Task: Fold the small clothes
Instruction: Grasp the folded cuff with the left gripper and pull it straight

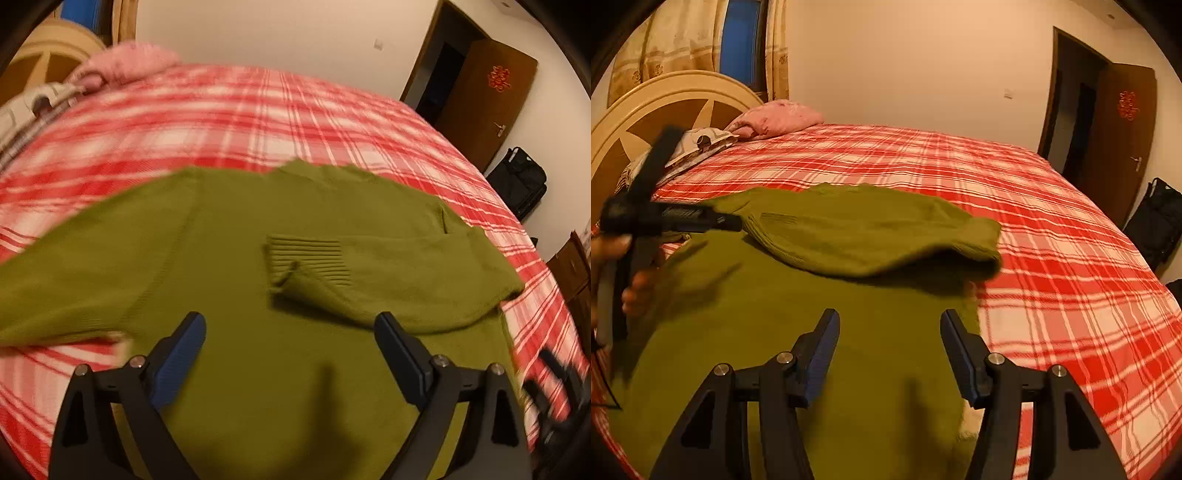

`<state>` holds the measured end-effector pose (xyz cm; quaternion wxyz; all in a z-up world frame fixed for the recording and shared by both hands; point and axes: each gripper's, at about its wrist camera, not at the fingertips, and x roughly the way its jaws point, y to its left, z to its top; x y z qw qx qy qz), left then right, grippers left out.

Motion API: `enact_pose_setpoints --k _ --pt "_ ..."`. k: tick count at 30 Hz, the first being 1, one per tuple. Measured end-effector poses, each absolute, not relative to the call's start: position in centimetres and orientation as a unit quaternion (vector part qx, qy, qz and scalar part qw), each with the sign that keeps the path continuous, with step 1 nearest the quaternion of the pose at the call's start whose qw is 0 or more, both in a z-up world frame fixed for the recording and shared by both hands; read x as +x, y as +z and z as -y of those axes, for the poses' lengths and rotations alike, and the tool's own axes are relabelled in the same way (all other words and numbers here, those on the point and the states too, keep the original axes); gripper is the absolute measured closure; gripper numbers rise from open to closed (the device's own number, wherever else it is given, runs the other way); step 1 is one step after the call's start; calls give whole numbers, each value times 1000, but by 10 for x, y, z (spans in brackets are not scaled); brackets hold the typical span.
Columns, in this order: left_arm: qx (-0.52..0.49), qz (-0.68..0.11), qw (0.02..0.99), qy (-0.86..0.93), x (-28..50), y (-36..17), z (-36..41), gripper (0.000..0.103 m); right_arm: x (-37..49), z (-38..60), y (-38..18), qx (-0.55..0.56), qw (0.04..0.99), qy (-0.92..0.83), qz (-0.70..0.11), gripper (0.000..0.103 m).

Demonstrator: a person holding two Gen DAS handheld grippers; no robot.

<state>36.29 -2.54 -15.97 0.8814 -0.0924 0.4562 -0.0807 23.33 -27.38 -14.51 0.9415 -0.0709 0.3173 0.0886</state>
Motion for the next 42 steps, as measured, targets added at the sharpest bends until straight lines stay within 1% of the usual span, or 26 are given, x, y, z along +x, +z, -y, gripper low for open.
enact_pose_setpoints --k 3,5,6,7,8,9,12,15,19,22,24,28,32,33,34,36,37,42 --pt "-107 -471 873 -61 377 -167 34 15 223 280 -154 -68 947 83 -302 45" --pt "-113 -486 865 -48 388 -175 36 25 219 284 -156 -71 948 81 -299 45" --pt "-119 -487 864 -42 392 -177 37 39 217 285 -156 -72 948 82 -298 45" --pt "-118 -484 866 -40 395 -178 41 50 216 285 -156 -74 949 85 -294 45" --pt "-113 -482 868 -37 397 -177 44 65 214 284 -155 -73 950 85 -290 45" --pt "-105 -480 870 -35 399 -176 45 94 212 285 -153 -72 951 87 -286 45" --pt "-119 -466 876 -38 395 -164 38 94 209 287 -154 -71 953 94 -279 44" --pt "-102 -424 899 -34 379 -137 28 94 209 285 -157 -73 952 95 -283 41" --pt "-95 -393 914 -35 357 -114 4 94 215 284 -162 -80 948 80 -298 41" --pt "-80 -394 915 -19 355 -122 -8 94 235 290 -161 -81 941 40 -325 41" --pt "-92 -398 913 -8 355 -131 -19 94 258 298 -160 -76 932 16 -355 41" --pt "-109 -423 899 -13 357 -156 -25 94 306 314 -161 -66 920 -16 -386 41" --pt "-98 -426 899 -11 349 -168 -17 94 337 324 -167 -64 916 -49 -393 41" --pt "-93 -424 901 -7 347 -169 -17 92 340 328 -168 -56 915 -59 -394 41" --pt "-89 -422 902 -5 345 -170 -17 87 342 338 -170 -35 913 -67 -400 41" --pt "-84 -431 898 -7 342 -175 -18 84 344 351 -175 -4 905 -77 -419 37" --pt "-81 -435 897 -4 340 -177 -19 83 342 354 -178 -4 903 -81 -423 37" --pt "-41 -430 902 -8 317 -173 -20 83 319 366 -170 -15 897 -101 -431 36"
